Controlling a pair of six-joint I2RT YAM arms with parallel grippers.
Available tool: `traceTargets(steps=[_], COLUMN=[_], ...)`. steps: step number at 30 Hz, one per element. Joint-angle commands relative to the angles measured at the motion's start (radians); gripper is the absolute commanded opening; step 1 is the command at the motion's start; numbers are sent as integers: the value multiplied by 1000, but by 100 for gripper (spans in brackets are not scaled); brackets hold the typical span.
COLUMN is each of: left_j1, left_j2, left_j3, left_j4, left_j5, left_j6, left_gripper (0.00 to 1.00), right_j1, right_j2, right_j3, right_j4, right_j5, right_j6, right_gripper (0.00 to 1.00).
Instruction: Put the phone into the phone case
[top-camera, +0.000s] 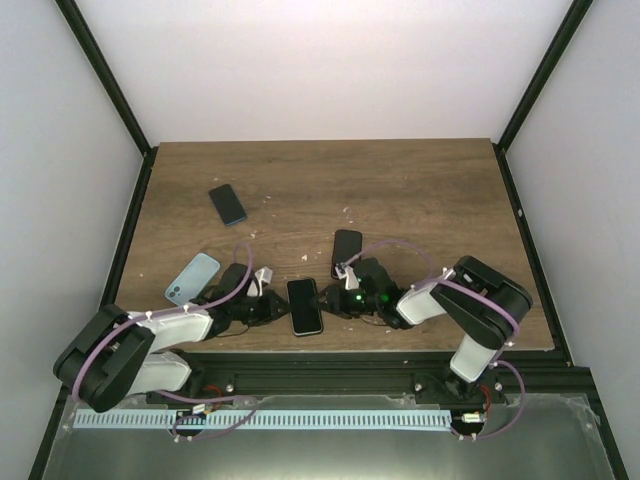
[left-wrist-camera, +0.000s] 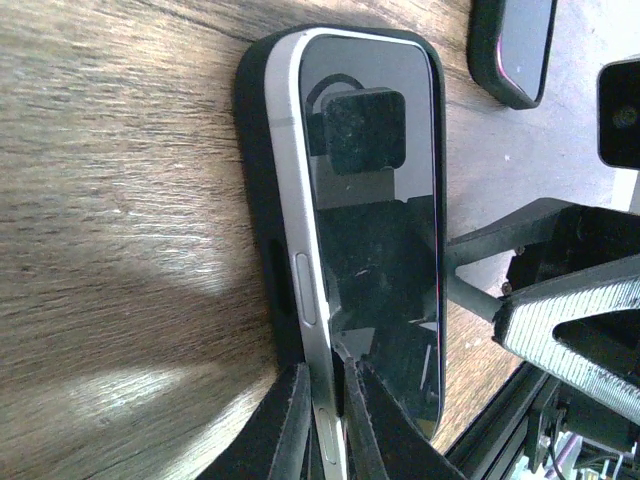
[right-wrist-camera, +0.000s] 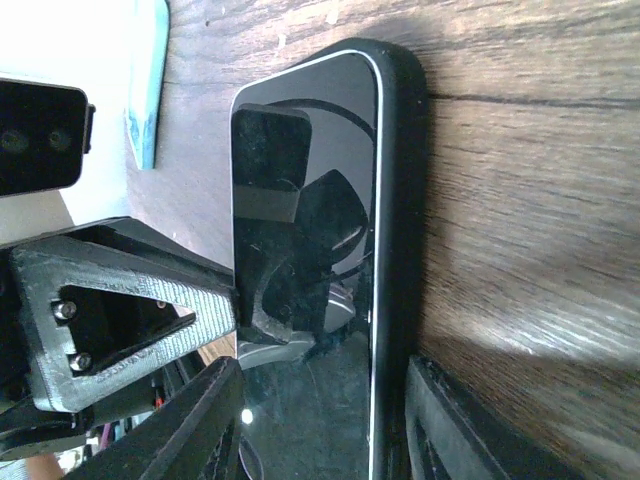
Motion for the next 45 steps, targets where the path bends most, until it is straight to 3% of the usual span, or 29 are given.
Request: traceTargets(steps=[1, 9, 15, 22, 28, 37, 45], left_j1=[4, 4, 5, 6, 7, 6, 6], left_j2=[18, -1, -28, -56, -87, -86, -117], left_j3=[-59, -68, -27, -34, -43, -47, -43], left_j4=[45, 18, -85, -104, -114, -100, -125], left_j5=[-15, -33, -58, -67, -73, -65, -64], left_j6=[-1, 6, 25, 25, 28, 23, 16], left_gripper=[12, 11, 16, 24, 24, 20, 22], right_j1=[-1, -1, -1, 1, 6, 25, 26], right_j2=[42, 67, 113, 135, 141, 197, 154], right_j3=[13, -8, -42, -31, -5, 36, 42], right_j4=[143, 392, 572, 623, 484, 459, 281], right_j5=[-64, -141, -192, -224, -209, -235, -166], right_j6=[54, 141, 214, 228, 188, 184, 118], right_gripper=[46, 48, 50, 51, 53, 52, 33])
